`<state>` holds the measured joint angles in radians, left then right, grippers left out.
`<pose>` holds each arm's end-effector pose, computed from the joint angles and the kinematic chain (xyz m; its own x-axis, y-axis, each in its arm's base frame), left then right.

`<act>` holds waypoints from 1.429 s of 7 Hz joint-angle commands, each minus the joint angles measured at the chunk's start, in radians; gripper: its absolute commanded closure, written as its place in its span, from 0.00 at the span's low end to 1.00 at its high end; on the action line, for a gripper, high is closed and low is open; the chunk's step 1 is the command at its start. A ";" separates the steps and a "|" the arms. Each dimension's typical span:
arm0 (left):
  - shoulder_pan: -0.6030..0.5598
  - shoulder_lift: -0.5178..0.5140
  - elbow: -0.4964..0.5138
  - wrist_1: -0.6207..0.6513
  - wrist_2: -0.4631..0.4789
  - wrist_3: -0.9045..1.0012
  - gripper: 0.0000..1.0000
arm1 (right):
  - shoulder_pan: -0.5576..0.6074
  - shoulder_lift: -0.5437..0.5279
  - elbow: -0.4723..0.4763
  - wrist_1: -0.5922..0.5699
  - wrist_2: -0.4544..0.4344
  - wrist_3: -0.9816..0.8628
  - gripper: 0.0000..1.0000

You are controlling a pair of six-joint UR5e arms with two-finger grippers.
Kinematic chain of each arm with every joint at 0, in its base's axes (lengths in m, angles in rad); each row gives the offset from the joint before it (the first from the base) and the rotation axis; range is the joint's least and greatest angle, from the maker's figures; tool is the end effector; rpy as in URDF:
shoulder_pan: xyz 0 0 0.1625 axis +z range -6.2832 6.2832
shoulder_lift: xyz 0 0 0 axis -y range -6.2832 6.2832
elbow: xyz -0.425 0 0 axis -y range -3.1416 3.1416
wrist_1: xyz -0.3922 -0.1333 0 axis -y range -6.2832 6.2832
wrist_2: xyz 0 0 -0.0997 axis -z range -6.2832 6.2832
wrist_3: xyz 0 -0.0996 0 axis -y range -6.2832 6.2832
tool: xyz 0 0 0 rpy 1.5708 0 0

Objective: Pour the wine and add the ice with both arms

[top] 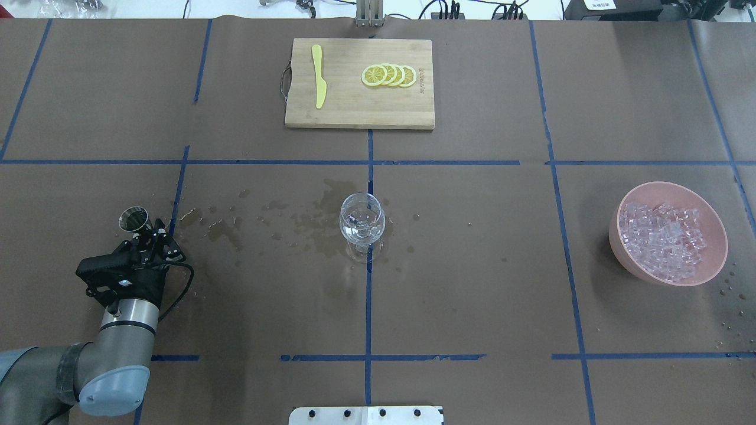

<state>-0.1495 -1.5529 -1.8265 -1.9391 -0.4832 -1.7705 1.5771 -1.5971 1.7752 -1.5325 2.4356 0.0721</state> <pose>0.4435 -0.2908 0.4763 0.6839 -0.1962 -0.7027 0.7180 0.3524 0.6003 0.0606 -0.4857 0.5596 0.6477 -0.0885 0.7568 -0.0530 0.9856 0.1606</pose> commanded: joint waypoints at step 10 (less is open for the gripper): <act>-0.102 -0.224 -0.103 -0.195 -0.002 0.549 1.00 | 0.000 -0.009 0.027 0.009 0.025 0.041 0.00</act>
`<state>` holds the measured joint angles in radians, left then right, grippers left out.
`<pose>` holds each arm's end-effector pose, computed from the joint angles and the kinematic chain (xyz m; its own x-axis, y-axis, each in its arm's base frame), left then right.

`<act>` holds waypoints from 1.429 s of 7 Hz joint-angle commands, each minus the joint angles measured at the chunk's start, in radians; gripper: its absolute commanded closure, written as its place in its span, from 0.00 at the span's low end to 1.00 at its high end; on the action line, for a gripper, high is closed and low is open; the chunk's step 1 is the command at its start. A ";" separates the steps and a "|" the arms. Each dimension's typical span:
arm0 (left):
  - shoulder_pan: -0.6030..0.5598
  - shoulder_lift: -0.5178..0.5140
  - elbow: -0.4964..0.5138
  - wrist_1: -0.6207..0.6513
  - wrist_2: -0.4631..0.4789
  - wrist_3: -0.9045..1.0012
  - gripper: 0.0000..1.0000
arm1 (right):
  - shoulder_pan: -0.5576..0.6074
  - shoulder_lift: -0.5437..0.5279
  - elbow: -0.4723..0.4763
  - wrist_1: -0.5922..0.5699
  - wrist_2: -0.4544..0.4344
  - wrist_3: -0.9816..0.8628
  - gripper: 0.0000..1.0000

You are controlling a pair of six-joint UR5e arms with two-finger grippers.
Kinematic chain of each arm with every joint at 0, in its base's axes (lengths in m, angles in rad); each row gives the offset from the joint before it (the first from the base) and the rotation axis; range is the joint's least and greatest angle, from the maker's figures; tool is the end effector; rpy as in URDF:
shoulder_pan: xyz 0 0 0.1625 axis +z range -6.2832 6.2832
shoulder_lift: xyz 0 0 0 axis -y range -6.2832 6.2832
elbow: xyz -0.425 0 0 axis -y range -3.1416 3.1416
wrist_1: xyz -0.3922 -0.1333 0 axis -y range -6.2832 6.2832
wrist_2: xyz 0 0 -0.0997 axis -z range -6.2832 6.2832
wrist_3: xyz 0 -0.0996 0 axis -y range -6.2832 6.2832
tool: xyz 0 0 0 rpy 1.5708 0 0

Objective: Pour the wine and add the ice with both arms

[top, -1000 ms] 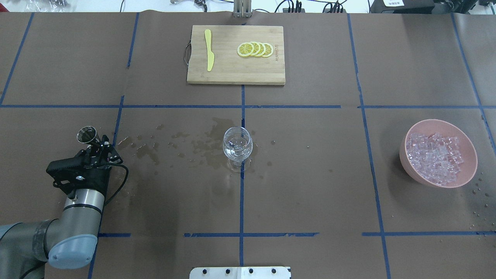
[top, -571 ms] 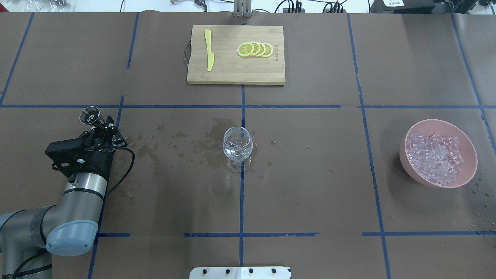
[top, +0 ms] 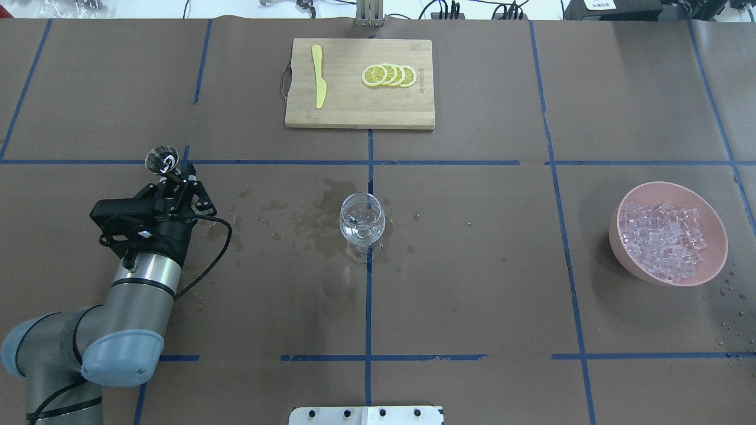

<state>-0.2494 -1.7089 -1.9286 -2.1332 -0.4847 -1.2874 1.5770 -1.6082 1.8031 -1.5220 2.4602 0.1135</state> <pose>0.4229 -0.3362 0.3327 0.6973 -0.0432 -0.7154 0.6950 0.2846 0.6603 0.0589 -0.4804 0.5481 0.6263 -0.0724 0.7762 -0.0775 0.9850 0.1544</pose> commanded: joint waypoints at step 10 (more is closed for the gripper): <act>0.028 -0.322 0.037 0.010 -0.078 0.551 1.00 | -0.141 0.024 0.118 -0.001 -0.070 0.295 0.00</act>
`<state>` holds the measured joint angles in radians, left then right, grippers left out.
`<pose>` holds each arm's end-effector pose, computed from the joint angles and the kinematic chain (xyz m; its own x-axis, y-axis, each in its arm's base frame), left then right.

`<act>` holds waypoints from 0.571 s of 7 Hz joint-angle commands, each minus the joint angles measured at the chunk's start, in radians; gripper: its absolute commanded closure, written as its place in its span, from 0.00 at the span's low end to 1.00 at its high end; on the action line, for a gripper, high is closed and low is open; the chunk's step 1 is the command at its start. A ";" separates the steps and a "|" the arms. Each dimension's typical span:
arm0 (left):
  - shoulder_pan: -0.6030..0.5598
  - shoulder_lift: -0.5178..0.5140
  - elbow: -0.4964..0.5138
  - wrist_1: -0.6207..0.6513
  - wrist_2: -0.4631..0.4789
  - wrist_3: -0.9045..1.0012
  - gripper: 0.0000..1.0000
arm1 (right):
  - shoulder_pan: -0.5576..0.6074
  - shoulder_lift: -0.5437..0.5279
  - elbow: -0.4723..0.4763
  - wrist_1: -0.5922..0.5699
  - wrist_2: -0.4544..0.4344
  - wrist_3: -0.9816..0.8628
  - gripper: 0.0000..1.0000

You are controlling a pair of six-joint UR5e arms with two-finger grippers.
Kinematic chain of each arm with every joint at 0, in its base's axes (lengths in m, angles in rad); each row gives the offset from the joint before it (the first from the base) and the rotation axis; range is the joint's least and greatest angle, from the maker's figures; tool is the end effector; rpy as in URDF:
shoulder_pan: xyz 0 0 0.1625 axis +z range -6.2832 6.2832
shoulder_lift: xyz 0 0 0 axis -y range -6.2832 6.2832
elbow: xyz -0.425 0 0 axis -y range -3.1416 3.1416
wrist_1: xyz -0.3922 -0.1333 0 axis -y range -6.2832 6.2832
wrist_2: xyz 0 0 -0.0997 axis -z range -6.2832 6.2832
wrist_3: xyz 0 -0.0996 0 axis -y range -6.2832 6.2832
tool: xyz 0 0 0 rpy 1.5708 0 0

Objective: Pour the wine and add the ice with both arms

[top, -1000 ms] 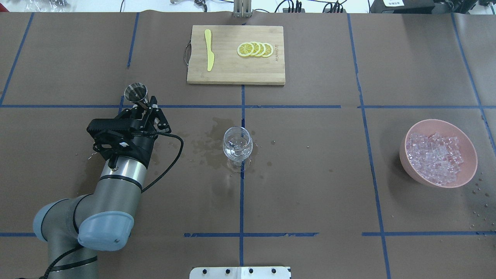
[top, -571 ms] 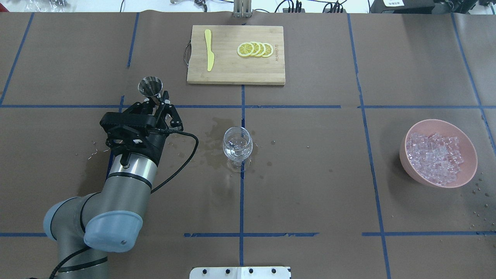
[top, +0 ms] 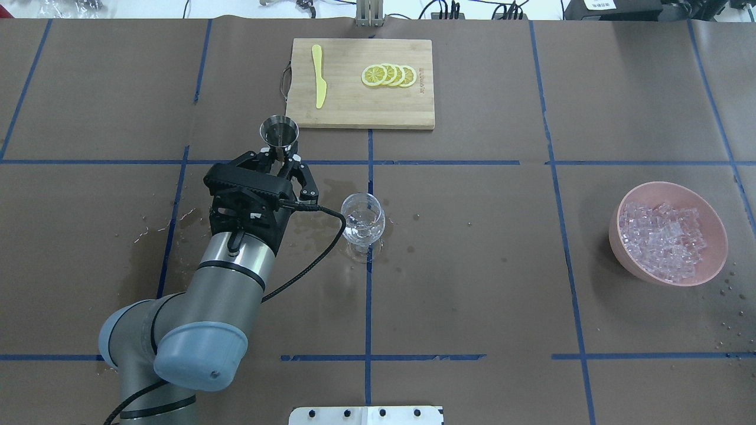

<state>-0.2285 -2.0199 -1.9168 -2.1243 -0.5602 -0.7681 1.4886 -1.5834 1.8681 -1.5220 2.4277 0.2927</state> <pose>0.4696 -0.3327 0.1798 0.8146 0.2029 -0.5434 0.4884 0.2654 0.8313 0.0179 -0.4897 0.5063 0.6278 -0.0158 0.7783 -0.1082 0.9883 0.1074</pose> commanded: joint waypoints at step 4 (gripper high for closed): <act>0.058 -0.011 0.028 0.003 -0.001 0.198 1.00 | -0.178 -0.010 0.121 0.020 -0.091 0.281 0.00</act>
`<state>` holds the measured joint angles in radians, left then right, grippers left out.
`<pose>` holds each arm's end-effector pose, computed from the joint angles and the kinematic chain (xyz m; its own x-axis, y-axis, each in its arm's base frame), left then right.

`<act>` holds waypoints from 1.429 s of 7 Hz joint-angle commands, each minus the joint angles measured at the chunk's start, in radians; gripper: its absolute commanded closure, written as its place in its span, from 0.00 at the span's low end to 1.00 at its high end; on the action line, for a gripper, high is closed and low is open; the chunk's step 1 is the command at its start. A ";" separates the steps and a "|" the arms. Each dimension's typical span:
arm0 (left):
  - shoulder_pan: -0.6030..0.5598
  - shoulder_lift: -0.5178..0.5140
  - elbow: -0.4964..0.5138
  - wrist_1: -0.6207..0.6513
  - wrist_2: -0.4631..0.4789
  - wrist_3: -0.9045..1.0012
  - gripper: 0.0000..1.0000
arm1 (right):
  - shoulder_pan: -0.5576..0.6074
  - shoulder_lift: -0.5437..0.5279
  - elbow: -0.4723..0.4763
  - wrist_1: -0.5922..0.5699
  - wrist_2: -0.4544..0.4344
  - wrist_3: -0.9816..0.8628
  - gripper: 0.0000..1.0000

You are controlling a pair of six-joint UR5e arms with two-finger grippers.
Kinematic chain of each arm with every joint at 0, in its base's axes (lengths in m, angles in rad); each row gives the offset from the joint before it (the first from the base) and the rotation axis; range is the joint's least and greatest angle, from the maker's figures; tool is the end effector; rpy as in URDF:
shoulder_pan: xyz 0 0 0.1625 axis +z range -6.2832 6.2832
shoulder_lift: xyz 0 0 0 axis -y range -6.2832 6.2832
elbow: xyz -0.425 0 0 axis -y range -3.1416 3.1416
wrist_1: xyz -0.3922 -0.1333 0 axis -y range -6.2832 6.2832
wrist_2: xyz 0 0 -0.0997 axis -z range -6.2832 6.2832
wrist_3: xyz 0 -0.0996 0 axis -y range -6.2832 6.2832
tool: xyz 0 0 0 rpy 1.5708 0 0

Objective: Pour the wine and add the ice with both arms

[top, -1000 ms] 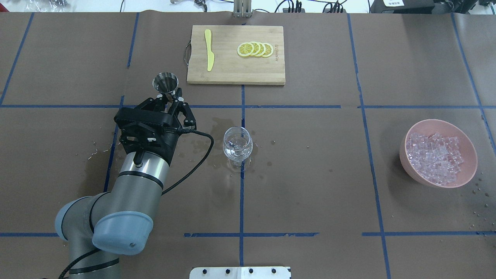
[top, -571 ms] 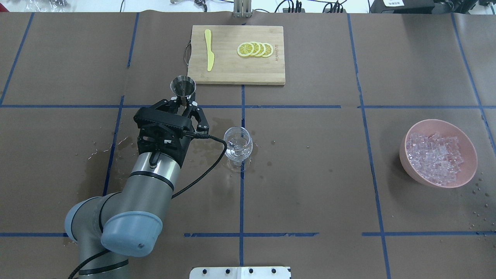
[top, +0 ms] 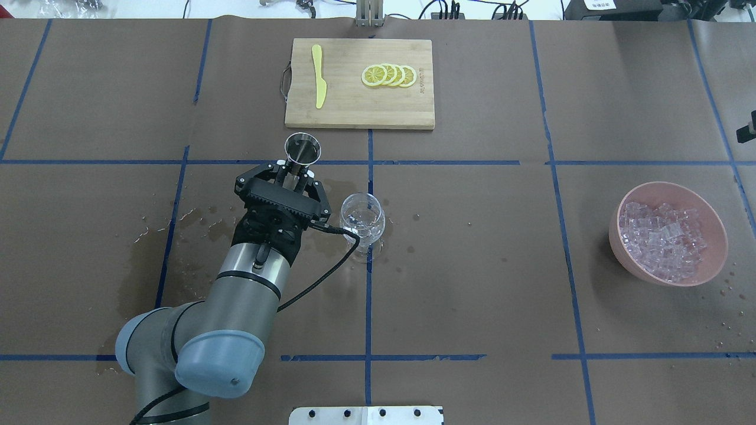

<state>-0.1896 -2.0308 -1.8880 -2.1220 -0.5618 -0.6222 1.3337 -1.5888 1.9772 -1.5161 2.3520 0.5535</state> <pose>0.4930 -0.3162 0.1842 0.8746 0.2729 -0.4007 0.3372 0.2514 0.9072 -0.0503 -0.4773 0.4600 0.6384 0.0701 0.7665 -0.1450 0.9890 0.0303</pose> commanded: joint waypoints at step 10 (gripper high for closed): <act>0.050 -0.048 0.056 0.005 0.028 0.494 1.00 | -0.073 -0.045 0.009 0.152 -0.020 0.132 0.00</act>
<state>-0.1372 -2.0763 -1.8292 -2.1171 -0.5437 -0.2057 1.2623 -1.6336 1.9867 -1.3638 2.3315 0.6821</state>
